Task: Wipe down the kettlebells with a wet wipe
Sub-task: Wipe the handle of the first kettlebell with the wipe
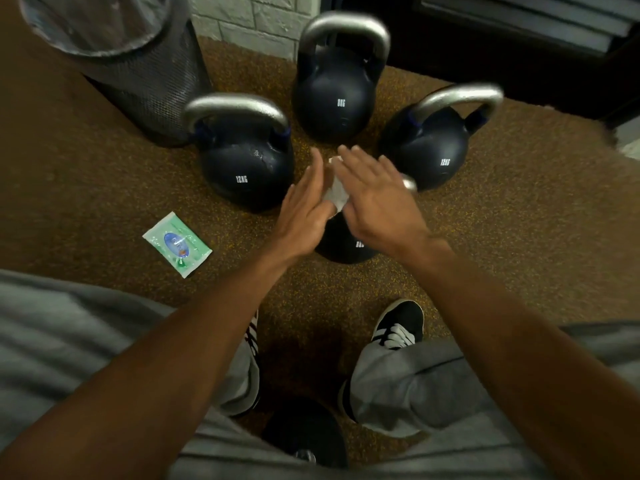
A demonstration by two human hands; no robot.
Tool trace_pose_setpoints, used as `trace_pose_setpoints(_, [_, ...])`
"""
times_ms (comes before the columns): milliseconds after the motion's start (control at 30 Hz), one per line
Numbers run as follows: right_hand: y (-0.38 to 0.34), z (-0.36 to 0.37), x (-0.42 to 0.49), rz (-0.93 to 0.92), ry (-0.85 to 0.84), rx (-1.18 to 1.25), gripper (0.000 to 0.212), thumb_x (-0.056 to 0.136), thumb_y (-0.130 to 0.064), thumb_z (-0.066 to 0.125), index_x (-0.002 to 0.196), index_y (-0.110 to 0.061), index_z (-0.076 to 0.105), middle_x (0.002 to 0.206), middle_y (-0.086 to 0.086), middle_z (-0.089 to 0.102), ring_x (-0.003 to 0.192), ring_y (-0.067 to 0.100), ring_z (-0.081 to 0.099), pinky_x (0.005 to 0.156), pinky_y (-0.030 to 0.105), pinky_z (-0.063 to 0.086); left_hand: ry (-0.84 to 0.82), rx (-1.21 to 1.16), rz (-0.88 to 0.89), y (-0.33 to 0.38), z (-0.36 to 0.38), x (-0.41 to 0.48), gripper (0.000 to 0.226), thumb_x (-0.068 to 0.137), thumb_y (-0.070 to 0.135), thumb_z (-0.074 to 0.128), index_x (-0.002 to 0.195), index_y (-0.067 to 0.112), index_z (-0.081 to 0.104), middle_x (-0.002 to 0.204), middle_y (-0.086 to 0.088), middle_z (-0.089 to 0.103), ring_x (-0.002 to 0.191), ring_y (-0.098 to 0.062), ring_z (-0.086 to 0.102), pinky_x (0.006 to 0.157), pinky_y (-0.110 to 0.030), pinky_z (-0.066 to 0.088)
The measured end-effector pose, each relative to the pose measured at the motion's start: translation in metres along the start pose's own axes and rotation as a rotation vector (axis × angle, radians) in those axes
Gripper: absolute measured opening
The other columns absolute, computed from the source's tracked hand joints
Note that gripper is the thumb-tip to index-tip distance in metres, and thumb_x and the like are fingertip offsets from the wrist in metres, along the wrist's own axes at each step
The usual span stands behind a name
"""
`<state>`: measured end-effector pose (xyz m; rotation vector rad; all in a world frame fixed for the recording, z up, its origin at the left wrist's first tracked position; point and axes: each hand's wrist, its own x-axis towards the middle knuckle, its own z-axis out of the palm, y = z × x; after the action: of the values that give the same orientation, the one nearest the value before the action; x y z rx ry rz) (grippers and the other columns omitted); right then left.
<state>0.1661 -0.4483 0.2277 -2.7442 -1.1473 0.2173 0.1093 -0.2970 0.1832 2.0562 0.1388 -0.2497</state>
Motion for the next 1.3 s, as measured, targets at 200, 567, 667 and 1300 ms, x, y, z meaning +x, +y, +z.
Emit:
trace_pose_setpoints(200, [0.002, 0.017, -0.011, -0.062, -0.103, -0.184, 0.060, 0.103, -0.030, 0.036, 0.159, -0.011, 0.028, 0.166, 0.009, 0.027, 0.154, 0.023, 0.021, 0.124, 0.056, 0.009, -0.089, -0.331, -0.136, 0.009, -0.017, -0.004, 0.087, 0.100, 0.012, 0.041, 0.159, 0.035, -0.018, 0.170, -0.002, 0.017, 0.155, -0.017, 0.019, 0.126, -0.042, 0.018])
trace_pose_setpoints(567, [0.021, 0.015, -0.017, -0.107, -0.178, -0.429, 0.076, 0.099, -0.043, 0.044, 0.162, -0.013, 0.013, 0.170, 0.011, 0.011, 0.156, 0.028, 0.012, 0.123, 0.059, 0.013, 0.197, -0.536, -0.280, -0.007, 0.001, -0.024, 0.081, 0.100, 0.001, 0.050, 0.164, 0.031, 0.010, 0.167, -0.006, 0.026, 0.150, -0.021, 0.032, 0.114, -0.033, 0.038])
trace_pose_setpoints(667, [0.019, 0.018, -0.016, -0.104, -0.160, -0.518, 0.079, 0.098, -0.045, 0.044, 0.162, -0.012, 0.010, 0.170, 0.013, 0.007, 0.156, 0.030, 0.010, 0.122, 0.061, 0.012, 0.191, -0.578, -0.258, -0.017, 0.000, -0.014, 0.083, 0.099, -0.001, 0.049, 0.164, 0.032, 0.008, 0.166, -0.005, 0.031, 0.150, -0.020, 0.033, 0.120, -0.042, 0.033])
trace_pose_setpoints(1300, [-0.013, 0.011, 0.032, -0.232, -0.311, -0.622, 0.070, 0.096, -0.047, 0.047, 0.156, -0.013, 0.033, 0.160, 0.013, 0.036, 0.149, 0.032, 0.031, 0.121, 0.060, 0.019, -0.027, 0.698, -0.057, -0.063, 0.029, -0.014, 0.107, 0.094, 0.070, 0.043, 0.161, 0.002, -0.008, 0.169, -0.022, -0.004, 0.157, -0.036, 0.005, 0.126, -0.055, 0.012])
